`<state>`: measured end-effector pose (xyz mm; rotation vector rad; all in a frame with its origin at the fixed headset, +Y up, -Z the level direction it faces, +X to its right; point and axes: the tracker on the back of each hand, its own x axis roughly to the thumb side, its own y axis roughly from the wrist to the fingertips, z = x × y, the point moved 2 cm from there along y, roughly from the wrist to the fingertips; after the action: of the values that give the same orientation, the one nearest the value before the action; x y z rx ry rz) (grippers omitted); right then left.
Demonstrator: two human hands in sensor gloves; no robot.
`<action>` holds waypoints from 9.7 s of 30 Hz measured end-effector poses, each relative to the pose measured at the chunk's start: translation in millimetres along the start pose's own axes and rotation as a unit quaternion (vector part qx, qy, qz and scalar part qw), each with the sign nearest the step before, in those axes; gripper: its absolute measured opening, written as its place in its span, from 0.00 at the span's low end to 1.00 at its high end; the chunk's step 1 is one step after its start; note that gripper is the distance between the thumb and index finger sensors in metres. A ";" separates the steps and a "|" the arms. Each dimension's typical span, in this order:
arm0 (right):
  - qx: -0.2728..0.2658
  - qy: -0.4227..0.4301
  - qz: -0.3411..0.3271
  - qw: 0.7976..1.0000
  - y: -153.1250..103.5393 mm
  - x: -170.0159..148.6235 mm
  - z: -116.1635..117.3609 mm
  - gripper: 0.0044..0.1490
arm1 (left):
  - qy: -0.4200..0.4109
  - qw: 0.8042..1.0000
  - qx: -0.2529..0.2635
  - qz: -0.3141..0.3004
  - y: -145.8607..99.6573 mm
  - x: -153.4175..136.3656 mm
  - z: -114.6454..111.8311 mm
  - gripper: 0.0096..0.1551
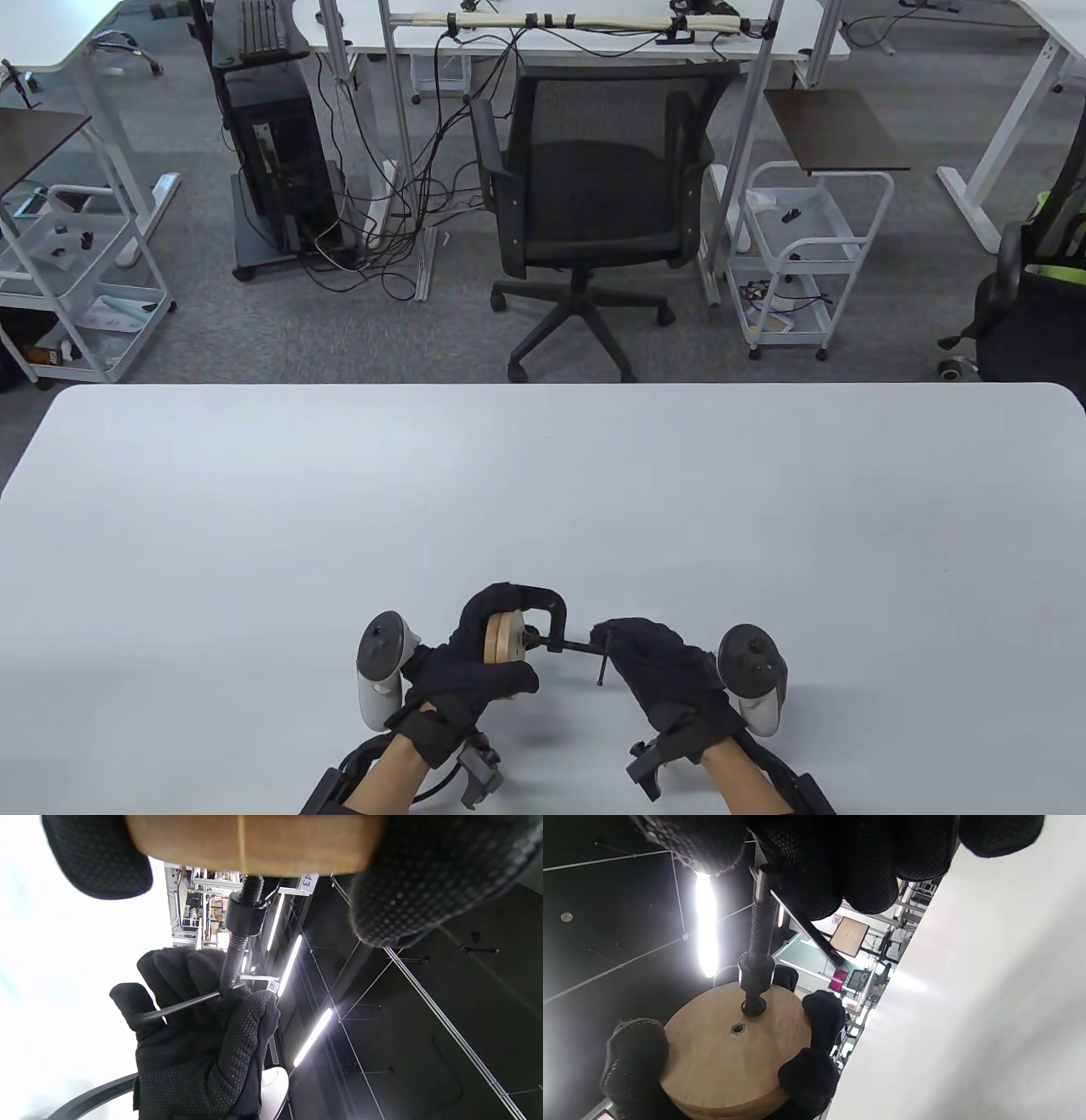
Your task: Screw the clamp shut
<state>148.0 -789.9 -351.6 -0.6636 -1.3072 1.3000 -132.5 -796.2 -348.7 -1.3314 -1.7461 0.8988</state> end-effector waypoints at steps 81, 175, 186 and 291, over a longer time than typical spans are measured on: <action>0.027 -0.322 -0.201 0.925 -10.0 53.9 13.2 0.43 | -0.068 0.998 0.003 -0.005 -1.6 3.3 -2.3 0.60; -0.001 -0.447 -0.310 0.839 -21.3 76.1 25.8 0.43 | -0.103 0.995 0.005 0.000 -3.5 2.6 -4.9 0.60; -0.044 -0.167 -0.170 0.970 -11.7 58.7 10.3 0.30 | -0.079 0.997 -0.010 0.004 -1.7 1.5 -11.5 0.60; -0.049 -0.224 -0.239 0.944 -19.4 67.9 15.0 0.32 | -0.104 0.994 -0.015 0.009 -1.6 -3.1 -12.0 0.60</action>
<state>124.9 -736.1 -309.4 -0.0886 -1.7778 1.0132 -122.1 -798.5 -342.1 -1.3135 -1.9130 1.0571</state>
